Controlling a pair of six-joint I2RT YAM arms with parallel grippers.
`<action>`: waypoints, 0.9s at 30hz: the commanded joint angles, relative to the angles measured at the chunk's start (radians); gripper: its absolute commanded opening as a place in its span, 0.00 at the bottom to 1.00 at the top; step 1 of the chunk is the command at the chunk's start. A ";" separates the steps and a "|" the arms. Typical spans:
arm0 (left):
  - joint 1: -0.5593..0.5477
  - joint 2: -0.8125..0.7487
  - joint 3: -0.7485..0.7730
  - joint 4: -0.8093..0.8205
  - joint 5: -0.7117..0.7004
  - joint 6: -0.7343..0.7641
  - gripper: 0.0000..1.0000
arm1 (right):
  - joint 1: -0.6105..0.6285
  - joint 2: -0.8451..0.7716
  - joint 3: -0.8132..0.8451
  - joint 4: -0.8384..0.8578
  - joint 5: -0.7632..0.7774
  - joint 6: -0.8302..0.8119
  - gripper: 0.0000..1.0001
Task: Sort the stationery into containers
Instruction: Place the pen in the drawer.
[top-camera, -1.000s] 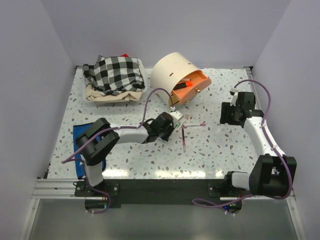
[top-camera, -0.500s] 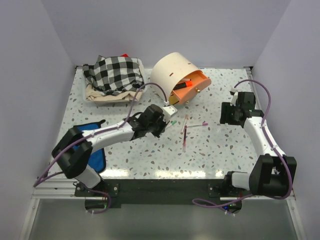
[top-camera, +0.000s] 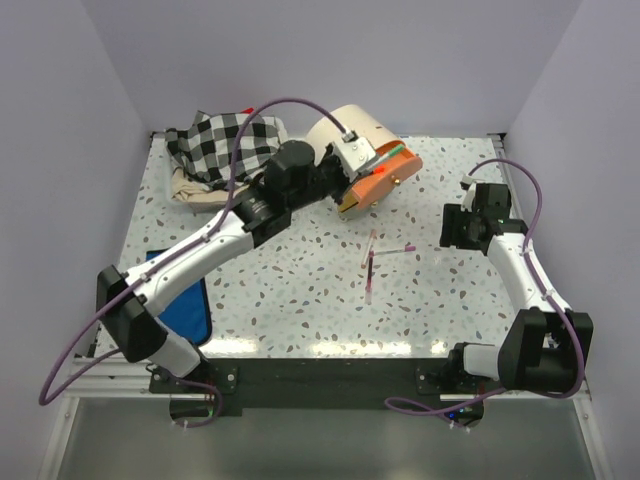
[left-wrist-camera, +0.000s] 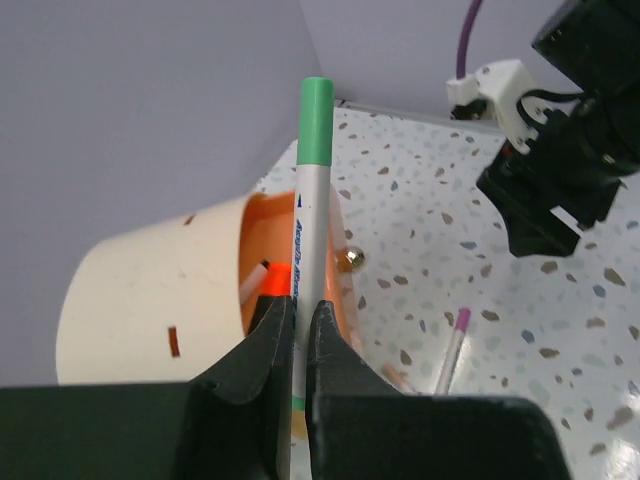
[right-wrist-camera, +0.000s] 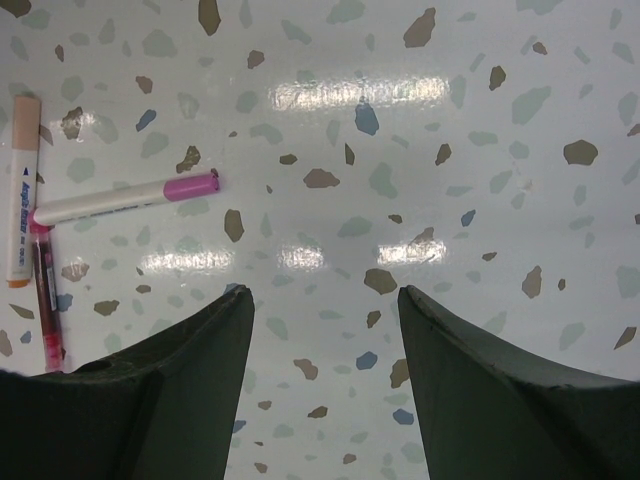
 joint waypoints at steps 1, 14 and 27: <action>0.043 0.169 0.188 0.055 0.000 0.044 0.00 | -0.007 -0.006 0.028 0.030 0.012 0.018 0.64; 0.077 0.346 0.329 0.029 0.016 -0.071 0.11 | -0.015 -0.026 -0.003 0.036 0.008 0.025 0.64; 0.077 0.067 0.088 0.020 -0.067 -0.040 0.64 | -0.015 -0.009 0.005 0.000 -0.168 0.026 0.63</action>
